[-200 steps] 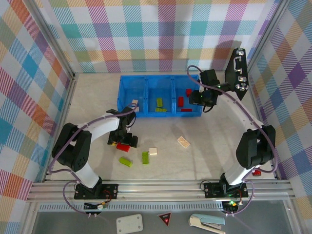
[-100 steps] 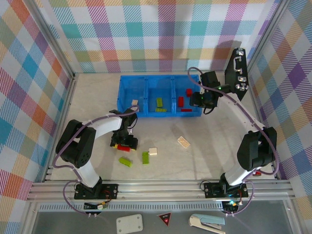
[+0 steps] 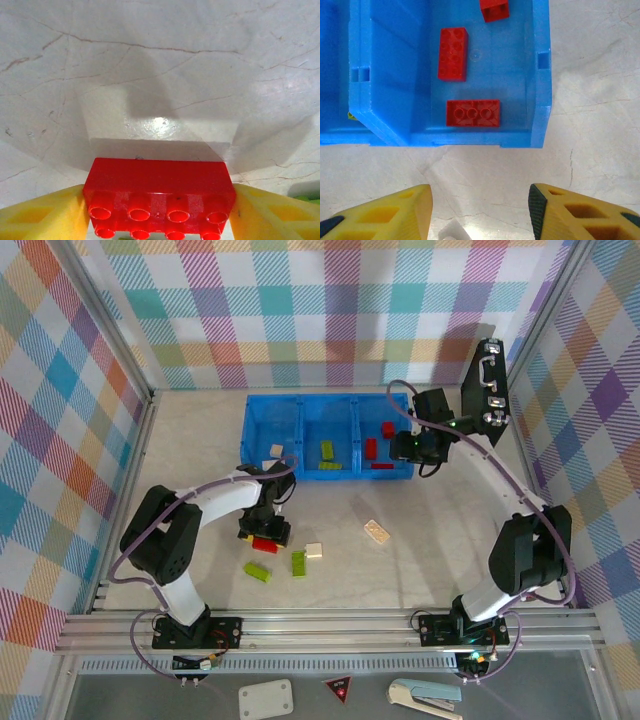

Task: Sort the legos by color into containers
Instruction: Pick up the lego from the bottom-left of the table.

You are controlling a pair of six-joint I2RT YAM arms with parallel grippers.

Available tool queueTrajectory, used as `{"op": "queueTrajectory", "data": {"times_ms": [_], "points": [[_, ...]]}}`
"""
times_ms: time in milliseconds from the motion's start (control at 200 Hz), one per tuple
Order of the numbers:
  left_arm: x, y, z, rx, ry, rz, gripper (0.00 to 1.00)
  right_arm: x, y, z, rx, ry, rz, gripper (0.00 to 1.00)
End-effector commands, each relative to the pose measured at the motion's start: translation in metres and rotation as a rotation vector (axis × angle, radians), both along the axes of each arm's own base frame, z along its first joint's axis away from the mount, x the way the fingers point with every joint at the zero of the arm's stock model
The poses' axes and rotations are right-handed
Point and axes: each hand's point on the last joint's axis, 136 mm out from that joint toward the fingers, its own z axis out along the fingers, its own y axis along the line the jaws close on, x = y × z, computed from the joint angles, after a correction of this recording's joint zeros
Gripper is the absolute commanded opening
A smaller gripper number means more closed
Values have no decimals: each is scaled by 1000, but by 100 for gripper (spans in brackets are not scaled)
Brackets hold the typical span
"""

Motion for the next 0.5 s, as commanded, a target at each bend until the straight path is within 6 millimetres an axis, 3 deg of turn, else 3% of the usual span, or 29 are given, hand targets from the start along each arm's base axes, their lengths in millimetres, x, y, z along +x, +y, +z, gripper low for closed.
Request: {"op": "queueTrajectory", "data": {"times_ms": [0, 190, 495], "points": [[-4, 1, 3, 28, 24, 0, 69, -7, -3, 7, 16, -11, -4, 55], [-7, 2, -4, 34, 43, -7, 75, -12, -4, 6, 17, -8, -6, 55], [-12, 2, -13, 30, 58, -5, 67, -19, -6, 5, 16, -7, -12, 55]]}}
